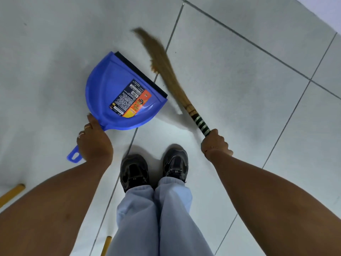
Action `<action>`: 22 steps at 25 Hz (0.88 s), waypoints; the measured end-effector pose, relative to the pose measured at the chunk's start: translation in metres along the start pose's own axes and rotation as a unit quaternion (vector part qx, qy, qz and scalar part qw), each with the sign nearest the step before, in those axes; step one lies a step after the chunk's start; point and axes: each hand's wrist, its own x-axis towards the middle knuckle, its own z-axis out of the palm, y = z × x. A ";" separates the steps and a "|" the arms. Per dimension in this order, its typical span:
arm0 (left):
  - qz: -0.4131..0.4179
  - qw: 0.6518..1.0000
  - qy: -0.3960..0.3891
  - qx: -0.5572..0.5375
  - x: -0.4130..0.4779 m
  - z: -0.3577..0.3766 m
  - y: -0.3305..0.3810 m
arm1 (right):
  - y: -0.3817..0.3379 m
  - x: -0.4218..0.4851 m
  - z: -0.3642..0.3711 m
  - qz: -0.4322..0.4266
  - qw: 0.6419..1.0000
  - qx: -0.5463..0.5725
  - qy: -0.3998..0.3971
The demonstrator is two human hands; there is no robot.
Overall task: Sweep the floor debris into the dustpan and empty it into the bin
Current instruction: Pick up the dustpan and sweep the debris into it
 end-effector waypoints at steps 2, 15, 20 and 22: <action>0.006 1.000 0.006 0.008 0.008 0.003 -0.005 | 0.008 0.006 0.012 -0.010 0.999 -0.040 0.004; -0.073 0.994 0.002 -0.086 0.006 0.018 -0.045 | 0.023 0.021 0.005 0.045 0.996 -0.002 0.080; -0.075 0.997 -0.006 -0.032 0.008 0.016 -0.064 | 0.007 0.008 0.031 -0.021 0.995 -0.084 0.040; -0.080 0.996 -0.011 -0.036 0.010 0.016 -0.064 | 0.014 -0.003 0.040 -0.058 0.992 -0.098 0.049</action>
